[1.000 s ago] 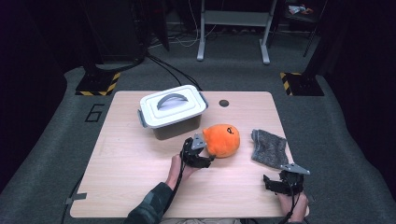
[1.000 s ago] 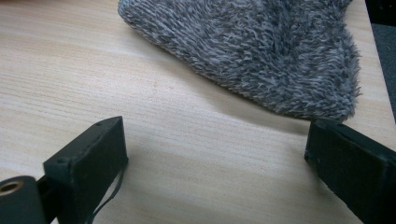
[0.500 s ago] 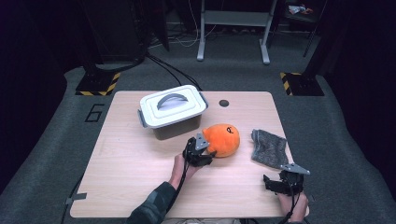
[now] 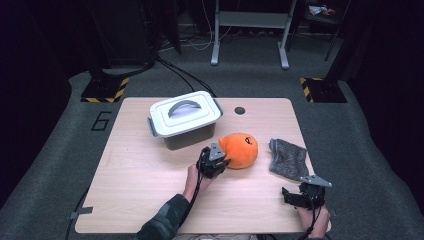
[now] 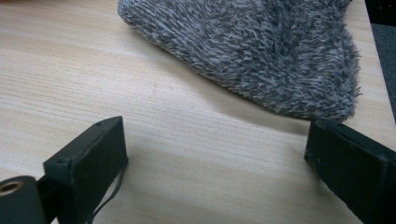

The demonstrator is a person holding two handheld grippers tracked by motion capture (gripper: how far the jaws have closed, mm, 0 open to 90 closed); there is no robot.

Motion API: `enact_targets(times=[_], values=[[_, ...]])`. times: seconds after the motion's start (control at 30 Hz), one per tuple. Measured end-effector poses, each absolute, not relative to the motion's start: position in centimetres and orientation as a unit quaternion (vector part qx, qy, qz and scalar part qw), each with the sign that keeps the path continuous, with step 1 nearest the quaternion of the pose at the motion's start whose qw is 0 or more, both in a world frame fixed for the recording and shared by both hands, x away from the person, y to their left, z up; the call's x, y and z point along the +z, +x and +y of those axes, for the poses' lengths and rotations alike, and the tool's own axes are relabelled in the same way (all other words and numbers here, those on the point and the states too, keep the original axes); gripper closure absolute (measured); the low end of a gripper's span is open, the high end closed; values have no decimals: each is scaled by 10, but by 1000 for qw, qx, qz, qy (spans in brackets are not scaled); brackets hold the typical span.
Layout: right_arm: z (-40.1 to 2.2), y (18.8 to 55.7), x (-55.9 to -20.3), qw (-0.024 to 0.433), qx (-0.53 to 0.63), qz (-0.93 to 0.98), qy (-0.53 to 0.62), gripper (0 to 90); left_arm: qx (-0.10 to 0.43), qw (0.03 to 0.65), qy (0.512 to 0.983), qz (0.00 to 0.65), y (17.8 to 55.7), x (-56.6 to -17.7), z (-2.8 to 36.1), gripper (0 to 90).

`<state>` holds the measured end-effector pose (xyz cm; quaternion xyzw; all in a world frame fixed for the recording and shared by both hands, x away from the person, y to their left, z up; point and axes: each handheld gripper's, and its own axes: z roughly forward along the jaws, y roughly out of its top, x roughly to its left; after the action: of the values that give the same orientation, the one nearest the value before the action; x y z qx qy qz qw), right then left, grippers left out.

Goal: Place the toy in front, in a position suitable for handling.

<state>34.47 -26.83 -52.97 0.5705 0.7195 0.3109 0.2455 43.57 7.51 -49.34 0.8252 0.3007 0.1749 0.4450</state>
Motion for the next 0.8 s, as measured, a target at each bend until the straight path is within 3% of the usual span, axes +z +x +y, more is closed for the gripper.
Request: enact_targets(times=[0.8], values=[[-268, 345, -530, 246, 311, 719, 570, 49, 165, 508, 803, 264, 422, -453, 93, 817]])
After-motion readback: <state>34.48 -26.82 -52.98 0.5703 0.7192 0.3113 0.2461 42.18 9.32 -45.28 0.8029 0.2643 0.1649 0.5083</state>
